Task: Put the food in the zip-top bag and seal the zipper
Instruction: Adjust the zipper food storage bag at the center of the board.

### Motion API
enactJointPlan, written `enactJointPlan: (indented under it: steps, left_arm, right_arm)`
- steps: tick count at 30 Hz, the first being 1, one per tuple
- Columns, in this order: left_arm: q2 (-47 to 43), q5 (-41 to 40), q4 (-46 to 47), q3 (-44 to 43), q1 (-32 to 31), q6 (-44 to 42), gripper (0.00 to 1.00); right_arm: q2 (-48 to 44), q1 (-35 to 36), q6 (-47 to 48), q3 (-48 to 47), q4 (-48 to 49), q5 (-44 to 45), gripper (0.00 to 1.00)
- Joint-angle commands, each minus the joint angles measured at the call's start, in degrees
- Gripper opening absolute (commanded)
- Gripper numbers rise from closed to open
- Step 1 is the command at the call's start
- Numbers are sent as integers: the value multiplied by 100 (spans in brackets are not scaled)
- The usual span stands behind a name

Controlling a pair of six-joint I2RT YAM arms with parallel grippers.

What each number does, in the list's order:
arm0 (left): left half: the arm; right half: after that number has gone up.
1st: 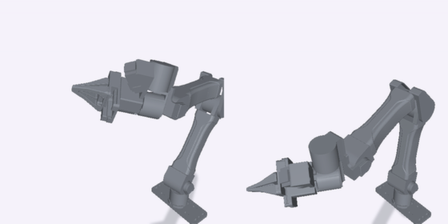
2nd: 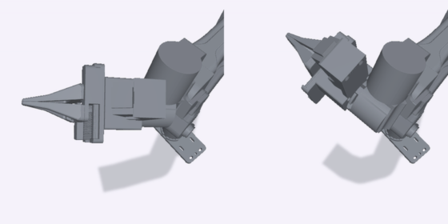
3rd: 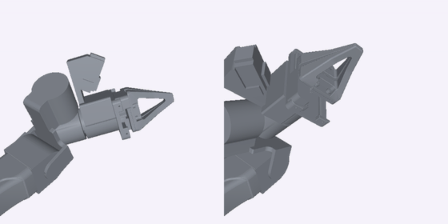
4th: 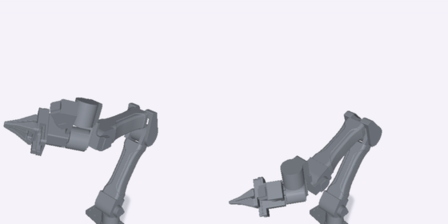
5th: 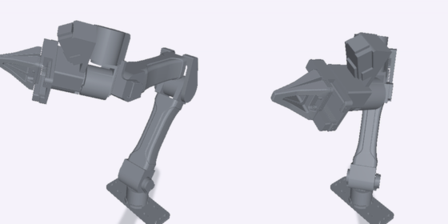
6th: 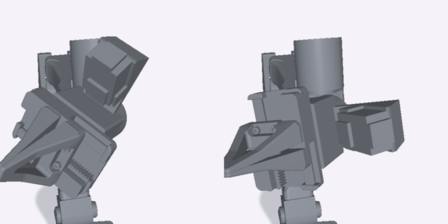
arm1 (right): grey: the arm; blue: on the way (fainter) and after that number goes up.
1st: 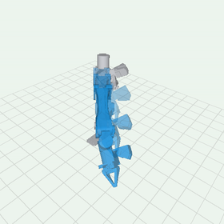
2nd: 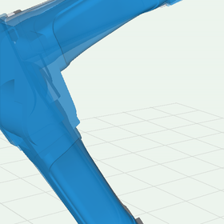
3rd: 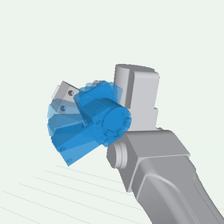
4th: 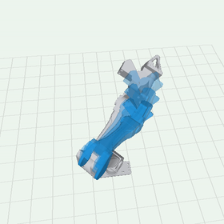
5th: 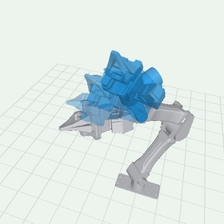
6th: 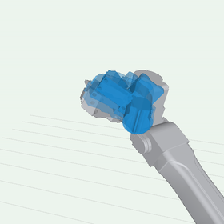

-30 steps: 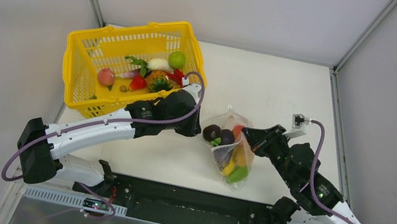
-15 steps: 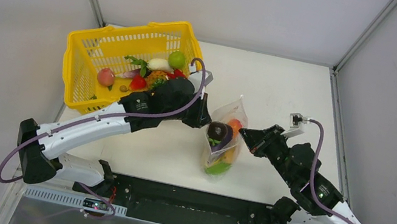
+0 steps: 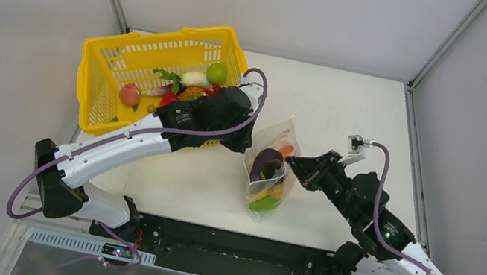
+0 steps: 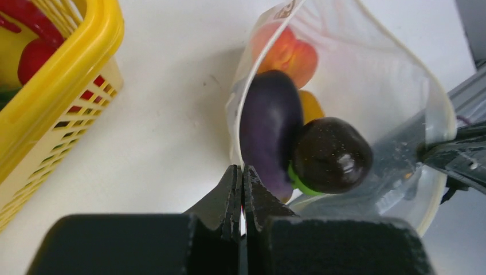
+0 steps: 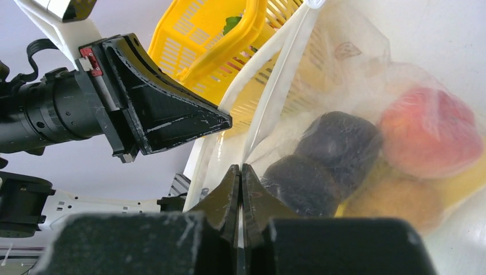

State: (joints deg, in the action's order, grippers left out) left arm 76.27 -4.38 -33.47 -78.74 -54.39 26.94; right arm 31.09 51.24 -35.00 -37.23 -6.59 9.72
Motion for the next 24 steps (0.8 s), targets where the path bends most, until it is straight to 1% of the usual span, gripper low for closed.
enactJointPlan:
  steps: [1, 3, 5, 8, 12, 14, 16, 17, 18, 19, 20, 21, 22, 24]
  left_arm:
    - [-133, -366, -351, -165, -37, -312, 0]
    - [-129, -572, -488, -245, 20, -300, 0]
    - [-123, -695, -584, -264, 130, -260, 0]
    - [-143, -582, -576, -203, 358, -203, 0]
    - [-185, 16, -242, -125, 418, -410, 0]
    - [-180, 676, -29, -119, 416, -537, 0]
    - [-162, 1207, 55, -178, 413, -571, 0]
    - [-165, 1319, 94, -178, 414, -563, 0]
    - [-181, 1338, 127, -144, 414, -559, 6]
    - [-215, 1273, 119, -69, 412, -558, 21]
    - [-261, 1191, 100, 27, 415, -552, 41]
    - [-355, 1154, 137, 161, 412, -531, 54]
    - [-552, 1143, 226, 344, 412, -498, 63]
    - [-932, 1034, 531, 776, 412, -429, 75]
  right_arm:
    - [91, 7, -15, -54, 596, -361, 1]
    - [244, 2, 96, -166, 632, -809, 1]
    - [400, 6, 206, -250, 841, -1488, 0]
    - [499, 14, 223, -208, 1151, -1895, 0]
    - [522, 17, 135, -91, 1279, -1688, 0]
    - [520, 17, 83, -59, 1296, -1538, 0]
    - [484, 11, -59, 3, 1286, -1197, 0]
    - [448, 11, -149, 50, 1260, -916, 0]
    - [417, 16, -287, 112, 1215, -564, 0]
    - [389, 11, -378, 156, 1183, -338, 0]
    - [369, 15, -436, 203, 1172, -178, 0]
    - [356, 17, -496, 234, 1171, -85, 0]
    - [356, 17, -516, 249, 1169, -55, 0]
    - [352, 14, -558, 291, 1160, -41, 0]
